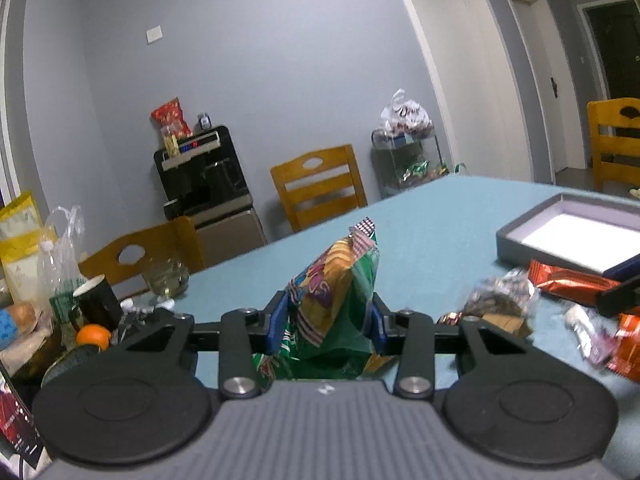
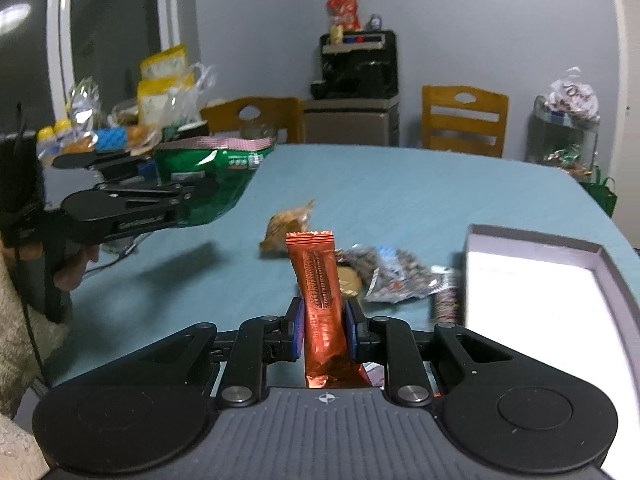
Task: Organize snacks
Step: 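Carry the cracker bag and chocolate bar over the grey box with both tools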
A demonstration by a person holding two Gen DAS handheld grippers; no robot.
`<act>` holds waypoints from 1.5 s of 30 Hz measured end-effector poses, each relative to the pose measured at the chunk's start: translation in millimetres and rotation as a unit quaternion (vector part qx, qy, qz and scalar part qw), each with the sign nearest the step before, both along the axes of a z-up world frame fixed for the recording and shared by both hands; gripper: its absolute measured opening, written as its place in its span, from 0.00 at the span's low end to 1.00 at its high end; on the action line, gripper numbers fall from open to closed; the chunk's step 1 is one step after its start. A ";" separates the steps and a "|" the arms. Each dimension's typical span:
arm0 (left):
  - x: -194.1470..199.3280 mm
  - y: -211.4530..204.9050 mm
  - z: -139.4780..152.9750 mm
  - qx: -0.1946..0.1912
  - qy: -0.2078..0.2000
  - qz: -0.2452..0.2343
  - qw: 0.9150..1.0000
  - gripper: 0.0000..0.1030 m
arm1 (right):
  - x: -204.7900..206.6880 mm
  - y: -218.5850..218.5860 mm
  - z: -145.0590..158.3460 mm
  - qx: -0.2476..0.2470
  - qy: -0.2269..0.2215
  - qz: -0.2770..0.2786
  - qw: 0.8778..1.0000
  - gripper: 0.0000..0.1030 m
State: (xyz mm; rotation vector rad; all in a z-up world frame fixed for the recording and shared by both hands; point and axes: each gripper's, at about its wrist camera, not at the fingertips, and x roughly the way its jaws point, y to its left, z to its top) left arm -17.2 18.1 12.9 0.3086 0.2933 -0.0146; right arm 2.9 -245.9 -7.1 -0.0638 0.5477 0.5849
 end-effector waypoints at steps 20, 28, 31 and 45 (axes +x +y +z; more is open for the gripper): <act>21.9 -165.3 48.9 0.052 -0.030 -0.158 0.986 0.37 | -0.3 -113.5 -0.6 -0.002 -0.032 -0.159 0.987 0.22; 56.6 -269.1 32.8 0.093 -0.012 -0.183 0.979 0.37 | 10.5 -144.4 -20.9 -0.010 -0.023 -0.217 0.976 0.22; 73.7 -302.0 17.2 0.121 -0.002 -0.181 0.976 0.37 | 18.5 -148.3 -28.5 -0.022 -0.022 -0.231 0.973 0.22; 128.6 -372.8 -63.3 0.205 0.030 -0.156 0.966 0.37 | 40.1 -157.6 -49.0 -0.034 0.002 -0.242 0.970 0.22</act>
